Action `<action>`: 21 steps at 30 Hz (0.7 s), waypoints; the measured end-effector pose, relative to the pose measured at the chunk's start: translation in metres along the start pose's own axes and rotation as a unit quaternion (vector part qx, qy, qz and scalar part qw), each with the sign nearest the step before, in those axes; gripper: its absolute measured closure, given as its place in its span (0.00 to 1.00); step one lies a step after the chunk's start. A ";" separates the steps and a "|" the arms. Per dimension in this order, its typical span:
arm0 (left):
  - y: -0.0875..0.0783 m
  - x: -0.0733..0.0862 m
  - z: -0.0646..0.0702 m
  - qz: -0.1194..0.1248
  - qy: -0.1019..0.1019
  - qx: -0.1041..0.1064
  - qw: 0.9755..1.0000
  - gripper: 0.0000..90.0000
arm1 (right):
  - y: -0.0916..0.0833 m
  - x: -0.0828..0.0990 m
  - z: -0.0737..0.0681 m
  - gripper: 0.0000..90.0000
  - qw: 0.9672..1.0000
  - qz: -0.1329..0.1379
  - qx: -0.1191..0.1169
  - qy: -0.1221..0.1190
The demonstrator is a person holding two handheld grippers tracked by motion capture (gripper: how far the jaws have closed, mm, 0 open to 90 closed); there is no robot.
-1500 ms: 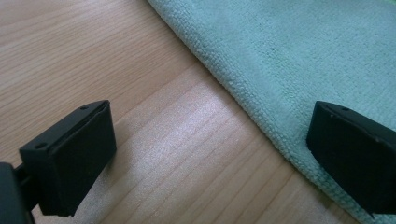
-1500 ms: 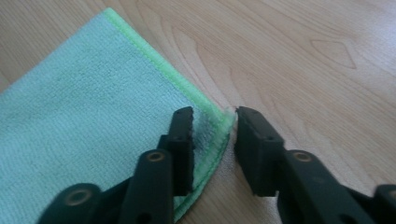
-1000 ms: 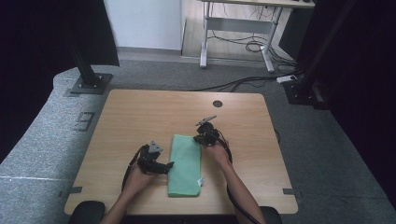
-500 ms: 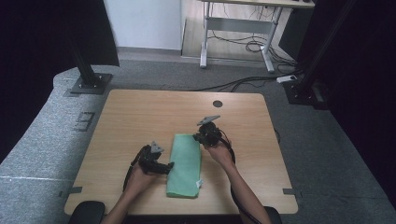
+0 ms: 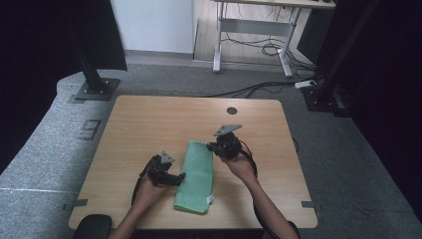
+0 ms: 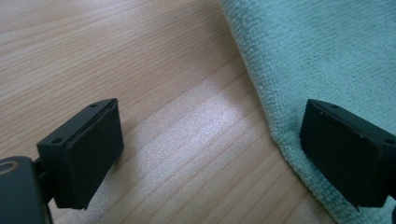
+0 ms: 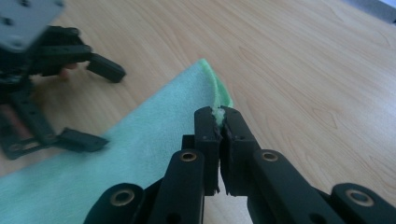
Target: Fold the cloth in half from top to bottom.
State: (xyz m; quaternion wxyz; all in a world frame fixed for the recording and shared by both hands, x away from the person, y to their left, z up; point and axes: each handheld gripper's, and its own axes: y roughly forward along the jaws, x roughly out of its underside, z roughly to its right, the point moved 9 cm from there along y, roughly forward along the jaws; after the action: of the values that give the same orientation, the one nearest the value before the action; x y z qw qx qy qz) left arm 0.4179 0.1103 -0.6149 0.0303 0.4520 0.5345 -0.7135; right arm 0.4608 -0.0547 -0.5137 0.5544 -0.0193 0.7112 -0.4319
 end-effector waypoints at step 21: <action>0.000 0.000 0.000 0.000 -0.001 0.000 1.000 0.07 | -0.041 0.020 -0.062 0.95 0.997 0.023 -0.059 -0.034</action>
State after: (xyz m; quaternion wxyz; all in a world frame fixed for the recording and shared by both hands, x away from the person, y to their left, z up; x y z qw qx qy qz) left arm 0.4179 0.1104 -0.6149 0.0311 0.4516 0.5344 -0.7138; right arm 0.3848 -0.0541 -0.5021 0.5862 -0.0505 0.7163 -0.3751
